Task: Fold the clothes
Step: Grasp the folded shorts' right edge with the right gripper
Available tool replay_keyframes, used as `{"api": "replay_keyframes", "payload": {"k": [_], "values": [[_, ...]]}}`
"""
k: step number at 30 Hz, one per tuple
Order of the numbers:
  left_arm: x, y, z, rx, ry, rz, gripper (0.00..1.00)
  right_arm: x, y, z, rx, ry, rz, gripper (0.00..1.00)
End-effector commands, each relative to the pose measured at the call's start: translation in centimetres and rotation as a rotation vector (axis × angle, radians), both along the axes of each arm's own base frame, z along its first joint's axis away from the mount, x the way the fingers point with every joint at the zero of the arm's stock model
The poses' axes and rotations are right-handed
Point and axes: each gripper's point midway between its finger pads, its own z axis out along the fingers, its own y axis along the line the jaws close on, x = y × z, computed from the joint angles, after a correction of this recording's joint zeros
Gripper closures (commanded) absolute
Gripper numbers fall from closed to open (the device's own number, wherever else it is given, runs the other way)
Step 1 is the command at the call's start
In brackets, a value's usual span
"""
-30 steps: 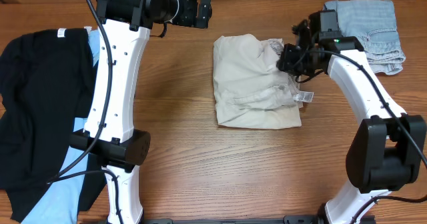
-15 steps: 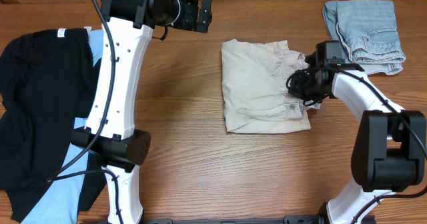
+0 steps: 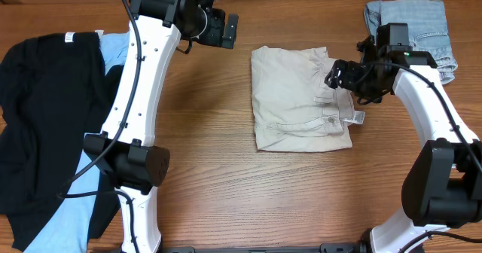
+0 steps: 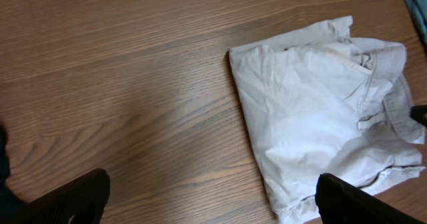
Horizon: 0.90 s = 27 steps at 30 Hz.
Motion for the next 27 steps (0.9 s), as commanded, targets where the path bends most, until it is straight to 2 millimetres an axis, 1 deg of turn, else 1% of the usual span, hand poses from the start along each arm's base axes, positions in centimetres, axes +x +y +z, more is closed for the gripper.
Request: {"api": "replay_keyframes", "payload": {"k": [1, 5, 9, 13, 15, 19, 22, 27], "values": [[0.2, 0.4, -2.0, 0.034, 0.032, -0.01, 0.0, 0.2, -2.4, -0.9, -0.088, 0.017, -0.031, 0.01], [-0.2, 0.5, -3.7, 0.046, 0.075, -0.011, 0.0, 0.0, -2.8, -3.5, -0.086, 0.078, -0.034, 0.0], [-0.5, 0.6, -5.2, 0.056, 0.11, -0.011, 0.0, -0.2, -2.8, -6.2, -0.077, 0.141, -0.03, 0.0], [-0.5, 0.6, -5.8, 0.062, 0.116, -0.022, 0.0, -0.6, -2.3, -8.2, -0.048, 0.188, -0.021, 0.0], [-0.4, 0.6, -5.9, 0.061, 0.113, -0.022, 0.0, -0.7, -1.4, -8.8, 0.002, 0.2, 0.002, 0.0], [-0.1, 0.5, -5.8, 0.058, 0.1, -0.022, 0.0, -0.6, 0.6, -9.2, 0.12, 0.196, 0.046, 0.0], [0.0, 0.4, -5.7, 0.056, 0.093, -0.021, 0.0, -0.3, 1.9, -8.7, 0.197, 0.175, 0.073, 0.01], [0.1, 0.4, -5.7, 0.055, 0.09, -0.021, 0.0, -0.1, 3.9, -7.5, 0.318, 0.156, 0.103, 0.09]]}}
